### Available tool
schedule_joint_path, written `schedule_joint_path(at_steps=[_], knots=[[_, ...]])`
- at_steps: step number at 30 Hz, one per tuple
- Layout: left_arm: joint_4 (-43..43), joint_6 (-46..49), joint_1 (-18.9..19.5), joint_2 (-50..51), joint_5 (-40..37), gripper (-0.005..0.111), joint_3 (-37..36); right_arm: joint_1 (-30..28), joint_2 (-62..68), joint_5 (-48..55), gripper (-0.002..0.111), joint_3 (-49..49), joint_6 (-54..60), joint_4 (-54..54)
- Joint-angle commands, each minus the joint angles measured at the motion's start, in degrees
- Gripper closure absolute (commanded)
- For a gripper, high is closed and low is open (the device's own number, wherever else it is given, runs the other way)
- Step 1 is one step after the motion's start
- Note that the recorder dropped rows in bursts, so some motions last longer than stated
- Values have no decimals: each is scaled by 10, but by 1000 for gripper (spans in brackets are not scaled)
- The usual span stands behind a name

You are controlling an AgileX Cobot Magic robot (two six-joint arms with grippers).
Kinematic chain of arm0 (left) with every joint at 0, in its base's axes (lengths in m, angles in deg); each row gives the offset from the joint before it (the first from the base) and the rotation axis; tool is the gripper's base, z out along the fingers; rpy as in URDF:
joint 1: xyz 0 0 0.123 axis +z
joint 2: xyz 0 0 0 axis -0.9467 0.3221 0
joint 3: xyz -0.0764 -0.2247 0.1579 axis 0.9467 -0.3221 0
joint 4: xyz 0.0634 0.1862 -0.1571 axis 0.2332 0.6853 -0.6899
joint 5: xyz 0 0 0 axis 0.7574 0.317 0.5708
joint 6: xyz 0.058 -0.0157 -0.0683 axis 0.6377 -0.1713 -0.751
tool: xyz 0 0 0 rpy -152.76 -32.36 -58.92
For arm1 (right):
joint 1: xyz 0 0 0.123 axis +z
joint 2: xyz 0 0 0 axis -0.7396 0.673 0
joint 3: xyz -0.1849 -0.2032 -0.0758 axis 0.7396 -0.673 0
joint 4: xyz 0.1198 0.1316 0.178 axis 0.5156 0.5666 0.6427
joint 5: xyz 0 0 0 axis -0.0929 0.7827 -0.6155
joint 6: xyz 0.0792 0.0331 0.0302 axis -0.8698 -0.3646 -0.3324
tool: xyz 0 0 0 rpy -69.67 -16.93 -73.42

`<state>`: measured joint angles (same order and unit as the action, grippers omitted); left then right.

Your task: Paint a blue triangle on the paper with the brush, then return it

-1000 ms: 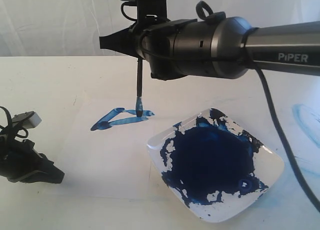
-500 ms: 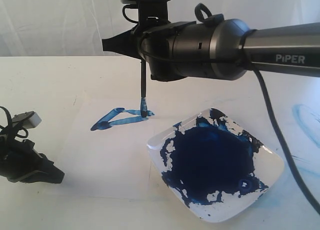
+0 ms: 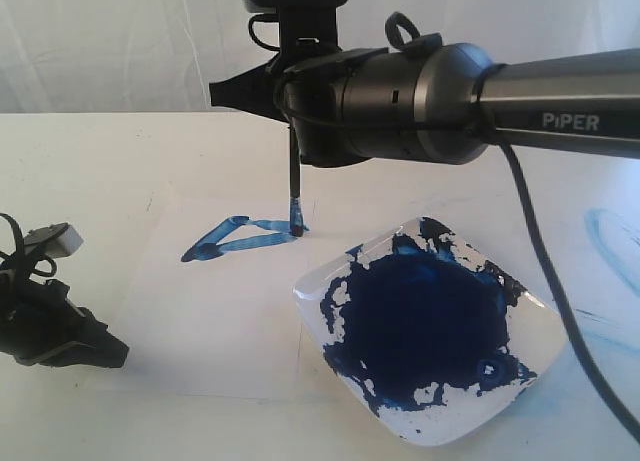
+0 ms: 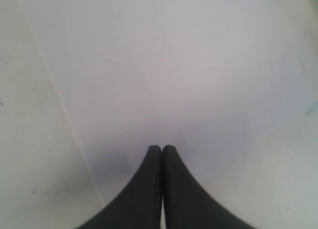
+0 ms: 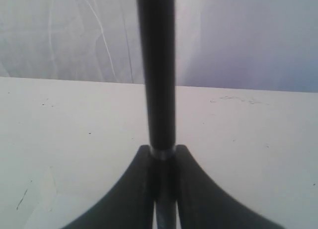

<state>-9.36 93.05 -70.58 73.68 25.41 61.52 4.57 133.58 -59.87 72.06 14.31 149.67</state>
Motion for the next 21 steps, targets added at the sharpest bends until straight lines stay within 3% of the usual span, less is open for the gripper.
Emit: schedule_joint_path(at_steps=[1,10,21], knots=[[-7,1,-4,-1,-14,107,1,0,5,-9,108,-1,8,-3],[-7,1,-4,-1,-14,107,1,0,5,-40,108,-1,9,-3],[-7,1,-4,-1,-15,107,1,0,5,35,108,-1,7,-3]])
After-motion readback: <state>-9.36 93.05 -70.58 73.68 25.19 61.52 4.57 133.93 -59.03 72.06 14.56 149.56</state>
